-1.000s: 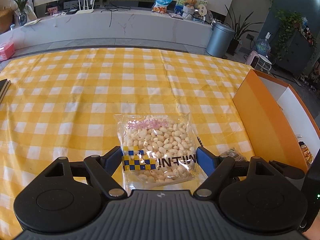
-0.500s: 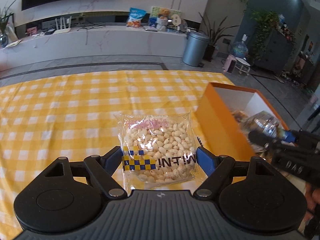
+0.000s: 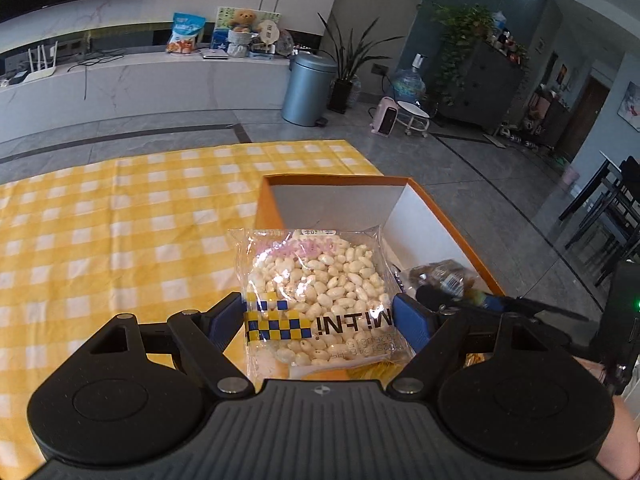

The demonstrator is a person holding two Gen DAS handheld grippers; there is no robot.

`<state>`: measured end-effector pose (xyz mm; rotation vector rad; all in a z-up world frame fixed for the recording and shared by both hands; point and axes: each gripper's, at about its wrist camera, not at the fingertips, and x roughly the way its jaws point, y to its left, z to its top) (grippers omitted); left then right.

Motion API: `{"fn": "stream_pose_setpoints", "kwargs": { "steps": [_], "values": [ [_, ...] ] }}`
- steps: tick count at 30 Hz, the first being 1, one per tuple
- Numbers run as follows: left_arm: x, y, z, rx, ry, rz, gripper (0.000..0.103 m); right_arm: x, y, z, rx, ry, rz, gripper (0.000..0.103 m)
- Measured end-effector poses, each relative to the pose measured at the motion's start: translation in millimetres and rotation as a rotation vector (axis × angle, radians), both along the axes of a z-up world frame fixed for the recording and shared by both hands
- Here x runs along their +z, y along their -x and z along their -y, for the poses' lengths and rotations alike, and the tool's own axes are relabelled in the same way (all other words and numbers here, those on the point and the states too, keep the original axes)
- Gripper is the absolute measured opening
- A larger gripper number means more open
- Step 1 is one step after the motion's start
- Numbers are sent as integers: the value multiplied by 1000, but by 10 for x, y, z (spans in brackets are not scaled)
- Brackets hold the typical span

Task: Organize snacks
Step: 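Carry both bags over the orange box and open both grippers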

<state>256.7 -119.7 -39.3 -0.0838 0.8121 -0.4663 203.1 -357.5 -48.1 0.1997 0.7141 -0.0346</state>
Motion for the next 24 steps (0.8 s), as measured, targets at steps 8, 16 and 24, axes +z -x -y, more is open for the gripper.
{"fn": "stream_pose_setpoints", "kwargs": {
  "steps": [8, 16, 24],
  "values": [
    [-124, -296, 503, -21, -154, 74, 93, -136, -223, 176, -33, -57, -39, 49],
    [-207, -497, 618, 0, -256, 89, 93, -178, -220, 153, -27, -37, -46, 54],
    [-204, -636, 475, 70, -163, 0, 99, -124, -158, 195, -54, -52, -13, 57]
  ]
}}
